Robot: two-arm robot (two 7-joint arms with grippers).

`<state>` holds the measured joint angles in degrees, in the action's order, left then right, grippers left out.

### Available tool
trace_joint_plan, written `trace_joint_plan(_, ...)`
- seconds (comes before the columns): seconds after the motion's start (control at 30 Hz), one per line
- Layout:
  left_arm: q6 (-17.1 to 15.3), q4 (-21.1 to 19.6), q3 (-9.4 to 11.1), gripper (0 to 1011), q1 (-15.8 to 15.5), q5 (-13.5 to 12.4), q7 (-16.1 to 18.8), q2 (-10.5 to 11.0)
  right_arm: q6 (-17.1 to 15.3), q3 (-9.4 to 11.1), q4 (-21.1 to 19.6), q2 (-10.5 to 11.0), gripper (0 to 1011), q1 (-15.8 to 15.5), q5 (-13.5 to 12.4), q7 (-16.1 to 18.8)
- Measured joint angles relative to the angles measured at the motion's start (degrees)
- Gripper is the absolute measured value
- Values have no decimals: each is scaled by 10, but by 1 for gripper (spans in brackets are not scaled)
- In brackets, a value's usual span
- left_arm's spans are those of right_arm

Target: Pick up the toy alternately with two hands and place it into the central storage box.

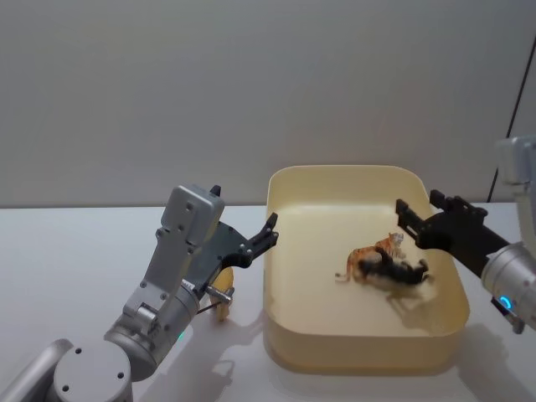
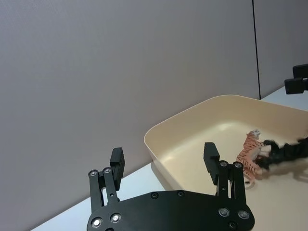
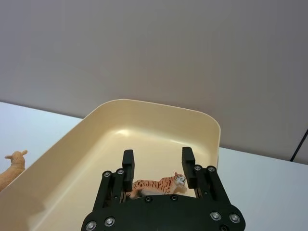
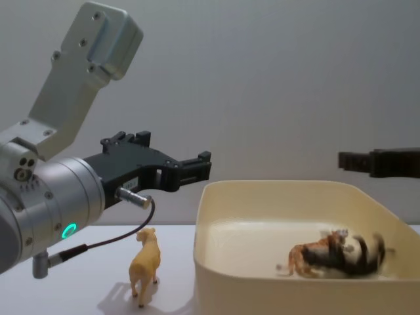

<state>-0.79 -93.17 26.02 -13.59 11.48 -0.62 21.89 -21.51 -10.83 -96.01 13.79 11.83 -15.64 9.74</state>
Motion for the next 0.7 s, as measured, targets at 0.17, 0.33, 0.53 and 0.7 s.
trace_joint_plan(0.17, 0, 0, 0, 1001, 0, 0, 0, 0, -9, -5, 1, -4, 721, 3, 6, 6)
trace_joint_plan(0.33, -2, -4, -1, 1001, 4, 1, 2, 3, -16, -9, 3, -7, 888, 6, 10, 10)
trace_joint_plan(0.53, -18, -27, -5, 1001, 21, 17, 16, 17, -20, -11, 4, -9, 1001, 8, 13, 13)
trace_joint_plan(0.7, -41, -51, -10, 1001, 41, 40, 29, 33, -23, -13, 4, -10, 1001, 9, 14, 15)
